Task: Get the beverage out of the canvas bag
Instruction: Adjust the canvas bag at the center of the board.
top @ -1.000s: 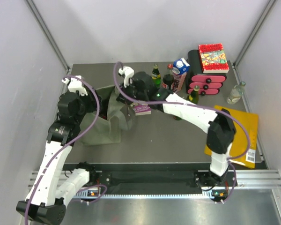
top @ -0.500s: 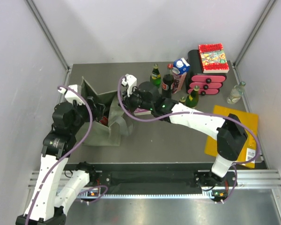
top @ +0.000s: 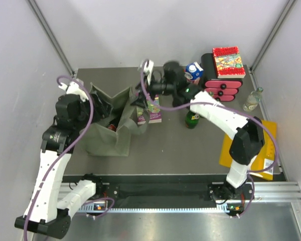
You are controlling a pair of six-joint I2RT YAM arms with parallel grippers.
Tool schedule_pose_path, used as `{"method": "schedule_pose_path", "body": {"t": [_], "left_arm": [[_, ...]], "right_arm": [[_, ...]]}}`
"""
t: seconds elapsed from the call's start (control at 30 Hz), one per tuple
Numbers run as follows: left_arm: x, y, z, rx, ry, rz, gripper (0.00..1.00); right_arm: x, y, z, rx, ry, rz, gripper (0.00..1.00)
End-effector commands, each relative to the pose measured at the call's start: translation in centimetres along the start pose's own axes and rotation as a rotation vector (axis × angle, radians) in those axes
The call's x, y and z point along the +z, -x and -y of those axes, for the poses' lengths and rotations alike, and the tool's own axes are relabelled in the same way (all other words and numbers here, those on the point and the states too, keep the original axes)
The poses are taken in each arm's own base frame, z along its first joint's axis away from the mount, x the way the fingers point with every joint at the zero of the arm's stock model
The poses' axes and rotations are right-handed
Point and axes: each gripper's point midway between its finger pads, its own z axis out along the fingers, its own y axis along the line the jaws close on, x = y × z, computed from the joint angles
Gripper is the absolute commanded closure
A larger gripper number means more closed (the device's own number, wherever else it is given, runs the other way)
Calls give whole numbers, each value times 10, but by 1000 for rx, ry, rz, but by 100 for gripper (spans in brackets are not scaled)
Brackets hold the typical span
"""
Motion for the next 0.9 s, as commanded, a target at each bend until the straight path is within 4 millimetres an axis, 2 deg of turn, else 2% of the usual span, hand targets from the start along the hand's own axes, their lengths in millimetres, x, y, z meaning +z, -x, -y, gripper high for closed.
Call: {"method": "schedule_pose_path", "body": {"t": [0.0, 0.03, 0.07, 0.13, 0.17, 0.2, 0.27, 0.3, 0.37, 0.4, 0.47, 0.5, 0.6, 0.67, 0.7, 0.83, 0.87], "left_arm": [[-17, 54, 18, -61, 1, 143, 27], [-13, 57, 18, -40, 6, 143, 26], [-18, 67, 21, -37, 2, 171, 26], [-22, 75, 26, -16, -14, 194, 26], [-28, 82, 29, -10, -25, 219, 26], [-32, 87, 30, -5, -22, 242, 26], [-46, 100, 35, 24, -36, 287, 25], [-50, 102, 33, 36, -22, 293, 25], [-60, 109, 31, 59, -1, 318, 25], [-63, 109, 28, 62, 11, 322, 25], [-75, 110, 20, 74, 51, 343, 25], [-79, 110, 17, 78, 63, 348, 25], [-94, 107, 9, 116, 99, 358, 25], [-100, 104, 5, 127, 113, 347, 25], [-103, 103, 5, 136, 115, 341, 25], [-107, 97, 5, 144, 109, 321, 24], [-106, 94, 5, 147, 102, 310, 24]], "right_arm": [[-34, 89, -30, -317, 237, 104, 0], [-35, 89, -41, -344, 294, 102, 1], [-36, 90, -48, -374, 315, 100, 0], [-35, 88, -73, -479, 367, 91, 0], [-32, 86, -80, -513, 373, 82, 0], [-28, 88, -96, -549, 394, 82, 0], [-20, 90, -111, -562, 418, 68, 0], [-20, 93, -130, -586, 458, 62, 0], [-7, 78, -139, -602, 474, 19, 0], [0, 69, -153, -618, 499, -2, 0], [12, 60, -158, -626, 485, -36, 0], [17, 56, -170, -621, 492, -45, 0], [39, 36, -168, -595, 420, -119, 1], [49, 29, -165, -549, 370, -140, 2], [59, 27, -160, -552, 321, -145, 2], [73, 24, -148, -525, 216, -163, 5], [74, 21, -147, -521, 210, -172, 10]]}}
